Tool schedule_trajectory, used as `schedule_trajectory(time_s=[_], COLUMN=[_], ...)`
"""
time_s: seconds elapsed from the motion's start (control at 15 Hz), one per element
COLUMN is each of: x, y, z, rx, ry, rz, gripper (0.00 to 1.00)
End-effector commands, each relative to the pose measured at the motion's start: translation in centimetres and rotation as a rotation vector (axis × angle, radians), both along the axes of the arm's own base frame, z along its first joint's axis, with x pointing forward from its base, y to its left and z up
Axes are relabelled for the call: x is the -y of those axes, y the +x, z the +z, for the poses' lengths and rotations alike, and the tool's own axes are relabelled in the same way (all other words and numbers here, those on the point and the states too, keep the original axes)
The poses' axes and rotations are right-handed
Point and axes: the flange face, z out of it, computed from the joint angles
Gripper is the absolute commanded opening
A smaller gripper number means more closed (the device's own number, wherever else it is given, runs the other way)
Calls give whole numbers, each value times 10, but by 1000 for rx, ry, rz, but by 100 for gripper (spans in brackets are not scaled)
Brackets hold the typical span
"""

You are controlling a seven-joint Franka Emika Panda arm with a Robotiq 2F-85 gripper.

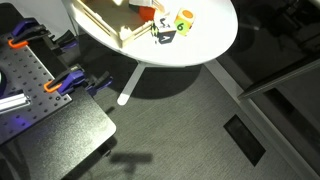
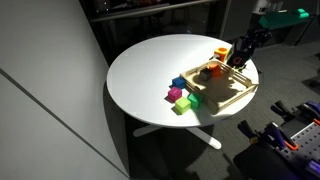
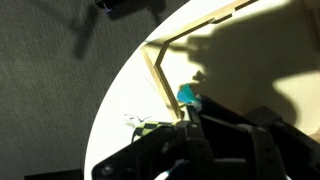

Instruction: Put one square plush toy in the box

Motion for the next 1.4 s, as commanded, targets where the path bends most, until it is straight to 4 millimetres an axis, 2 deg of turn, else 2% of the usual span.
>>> schedule_trajectory(time_s=[0.0,0.13,0.2,0.27,0.4,0.87,0.93,1.33], x=[-31,-48,-55,-62,-73,-96,-98,-103], y=[10,15,17,17,17,1,-2,-20], z=[5,3,2,2,4,26,30,57], rx=[-41,-55,-57,-57,-48,-41,-48,-89], ry=[-42,-69,-81,-89,-98,-64,-60,-57], rz=[47,75,87,102,130,231,244,268], gripper=[3,4,29,29,40,95,100,100])
